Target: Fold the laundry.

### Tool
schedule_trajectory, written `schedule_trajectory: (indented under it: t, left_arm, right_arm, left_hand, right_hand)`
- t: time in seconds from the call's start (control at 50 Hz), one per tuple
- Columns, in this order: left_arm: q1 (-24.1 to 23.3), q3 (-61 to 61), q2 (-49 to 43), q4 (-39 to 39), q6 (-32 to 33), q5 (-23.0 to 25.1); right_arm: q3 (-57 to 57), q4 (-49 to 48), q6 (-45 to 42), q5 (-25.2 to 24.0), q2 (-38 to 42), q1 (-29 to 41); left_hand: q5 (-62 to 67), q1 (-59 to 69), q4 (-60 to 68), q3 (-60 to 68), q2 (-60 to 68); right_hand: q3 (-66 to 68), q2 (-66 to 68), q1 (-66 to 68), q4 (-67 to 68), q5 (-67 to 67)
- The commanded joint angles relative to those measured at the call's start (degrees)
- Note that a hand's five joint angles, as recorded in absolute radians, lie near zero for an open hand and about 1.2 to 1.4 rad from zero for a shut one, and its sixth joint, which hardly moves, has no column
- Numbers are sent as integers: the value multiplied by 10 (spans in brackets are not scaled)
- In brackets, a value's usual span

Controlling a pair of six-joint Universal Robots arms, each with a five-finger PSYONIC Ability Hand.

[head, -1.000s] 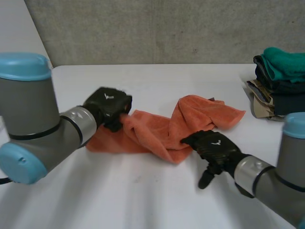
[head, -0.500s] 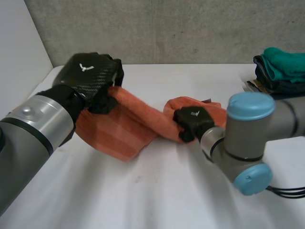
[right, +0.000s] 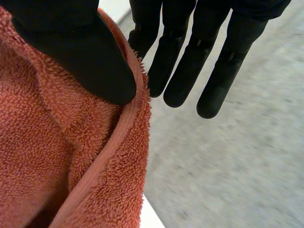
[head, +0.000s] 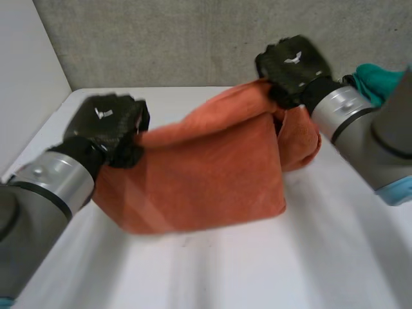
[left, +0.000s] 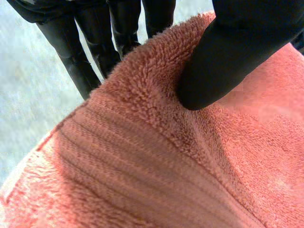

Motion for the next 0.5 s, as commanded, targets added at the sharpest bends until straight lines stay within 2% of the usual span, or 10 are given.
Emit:
schedule_trajectory:
  t: [0.02,0.04,0.06,0.1,0.14,0.24,0.3,0.36,0.44,0.5]
  left_arm:
    - [12,-13,-67,27,-1,0]
    - [14,-14,-70,29,-1,1]
    - [16,-15,-72,33,-1,1]
    - [25,-17,-77,40,-1,0]
    - [30,-18,-77,44,-1,0]
    - [42,-26,-77,59,-4,1]
    - [48,-36,-77,73,-4,1]
    - [49,-47,-74,87,-4,1]
    - [49,-59,-72,98,-4,1]
    - [49,-62,-71,104,-4,1]
  right_arm:
    - [-12,-21,-37,-31,106,14]
    - [-14,-20,-42,-21,112,14]
    - [-12,-17,-49,1,118,14]
    - [-5,-15,-46,29,113,15]
    - [14,-13,-42,73,98,14]
    - [74,17,14,122,20,-11]
    - [116,51,75,121,-20,-34]
    - [154,103,107,106,-30,-51]
    - [192,134,101,86,-28,-68]
    - [207,120,103,75,-18,-87]
  left_hand:
    - [132,140,112,116,114]
    - [132,140,112,116,114]
    - [132,140,112,116,114]
    - [132,140,112,116,114]
    - [132,140,112,116,114]
    - [132,140,112,116,114]
    - [132,140,112,116,114]
    - [132,140,112,116,114]
    - [132,140,112,116,114]
    - [132,140,112,116,114]
  right_hand:
    - [118,128,150,114,124]
    - [17,27,49,13,23]
    - [-294,-284,-262,-298,-288]
    - [-570,-560,-538,-574,-564]
    - [-582,-572,-550,-586,-576]
    - [-582,-572,-550,-586,-576]
    - [-581,-571,-550,-586,-576]
    - [-517,-507,-486,-522,-512]
    - [-462,-452,-430,-466,-456]
    - [-458,-448,-427,-463,-453]
